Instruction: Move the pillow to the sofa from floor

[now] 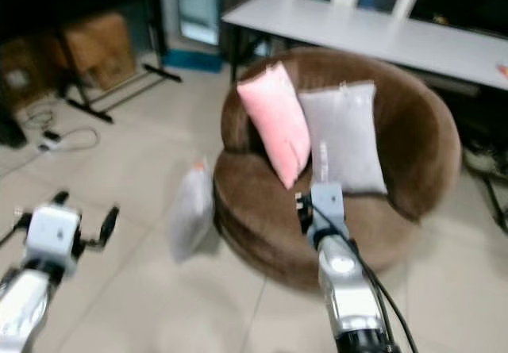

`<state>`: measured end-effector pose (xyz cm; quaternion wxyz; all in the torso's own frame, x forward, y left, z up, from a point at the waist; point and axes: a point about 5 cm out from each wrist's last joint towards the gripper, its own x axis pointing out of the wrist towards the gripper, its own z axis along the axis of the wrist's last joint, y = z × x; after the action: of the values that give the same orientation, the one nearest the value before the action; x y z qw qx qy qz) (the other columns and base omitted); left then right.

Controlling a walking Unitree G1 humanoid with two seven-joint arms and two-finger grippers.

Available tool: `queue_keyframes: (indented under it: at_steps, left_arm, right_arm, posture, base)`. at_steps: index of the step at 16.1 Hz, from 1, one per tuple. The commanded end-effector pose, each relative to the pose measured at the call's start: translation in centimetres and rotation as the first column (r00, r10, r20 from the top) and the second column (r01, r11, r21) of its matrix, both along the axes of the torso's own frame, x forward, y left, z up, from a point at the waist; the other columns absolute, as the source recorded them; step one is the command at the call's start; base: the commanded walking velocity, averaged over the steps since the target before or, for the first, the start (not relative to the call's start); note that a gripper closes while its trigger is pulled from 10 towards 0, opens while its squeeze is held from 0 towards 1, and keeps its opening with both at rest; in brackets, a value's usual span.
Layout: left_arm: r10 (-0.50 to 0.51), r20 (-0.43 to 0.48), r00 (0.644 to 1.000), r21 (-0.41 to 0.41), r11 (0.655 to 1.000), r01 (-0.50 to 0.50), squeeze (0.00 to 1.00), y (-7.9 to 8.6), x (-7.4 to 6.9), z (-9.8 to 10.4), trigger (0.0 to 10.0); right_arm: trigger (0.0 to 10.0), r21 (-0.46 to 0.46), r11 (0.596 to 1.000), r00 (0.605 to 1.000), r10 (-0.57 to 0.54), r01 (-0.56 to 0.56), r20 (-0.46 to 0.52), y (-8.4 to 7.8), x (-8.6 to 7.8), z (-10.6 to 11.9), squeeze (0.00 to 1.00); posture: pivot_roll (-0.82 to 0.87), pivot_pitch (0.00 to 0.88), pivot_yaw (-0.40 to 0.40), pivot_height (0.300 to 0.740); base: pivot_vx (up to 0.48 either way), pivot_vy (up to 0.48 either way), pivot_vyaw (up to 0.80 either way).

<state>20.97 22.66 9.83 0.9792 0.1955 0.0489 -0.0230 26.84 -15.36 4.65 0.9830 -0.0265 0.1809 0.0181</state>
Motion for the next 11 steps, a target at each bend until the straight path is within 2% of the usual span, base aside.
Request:
queue_keyframes:
  at_steps: [1, 3, 4, 6, 7, 11]
  left_arm:
    - [-0.001, 0.003, 1.000, 0.013, 1.000, 0.001, 0.00, 0.1, -0.2, -0.1, 10.0]
    - [-0.006, 0.010, 1.000, 0.017, 1.000, 0.006, 0.00, 0.1, -0.4, -0.3, 10.0]
    - [-0.012, 0.014, 1.000, 0.020, 1.000, 0.012, 0.00, 0.2, -0.4, -0.3, 10.0]
    - [-0.022, 0.020, 1.000, 0.018, 1.000, 0.021, 0.00, 0.3, -0.1, 0.1, 10.0]
    - [-0.025, 0.022, 0.999, 0.016, 1.000, 0.025, 0.00, 0.4, -0.1, 0.3, 10.0]
    - [-0.082, -0.005, 0.997, 0.025, 0.996, 0.082, 0.00, 1.4, 0.3, 1.0, 10.0]
  right_arm:
    - [10.0, 0.046, 0.999, 0.999, 0.018, -0.020, 0.048, 0.3, 0.6, 1.2, 0.00]
    - [10.0, 0.002, 0.998, 0.997, 0.066, -0.067, 0.049, 0.7, 0.7, 1.0, 0.00]
    - [10.0, 0.015, 0.998, 0.997, 0.063, -0.064, 0.044, 0.7, 0.8, 0.7, 0.00]
    - [10.0, 0.013, 0.998, 0.997, 0.064, -0.065, 0.041, 0.9, 0.7, 0.6, 0.00]
    - [10.0, 0.016, 0.998, 0.997, 0.061, -0.062, 0.044, 0.9, 0.8, 0.7, 0.00]
    - [10.0, 0.063, 0.998, 0.999, 0.028, -0.030, 0.038, 1.5, 0.4, 0.6, 0.00]
  posture:
    - [-0.02, 0.000, -0.065, 0.740]
    - [-0.02, 0.000, -0.062, 0.740]
    - [-0.02, 0.000, -0.058, 0.740]
    - [-0.02, 0.000, -0.026, 0.740]
    - [-0.02, 0.000, -0.021, 0.740]
    - [-0.01, 0.000, 0.113, 0.740]
  base:
    - [0.000, 0.371, 0.00]
    - [0.000, 0.368, 0.00]
    - [0.000, 0.270, 0.80]
    - [0.000, 0.000, 0.80]
    - [0.000, 0.000, 0.00]
    - [0.000, 0.000, 0.00]
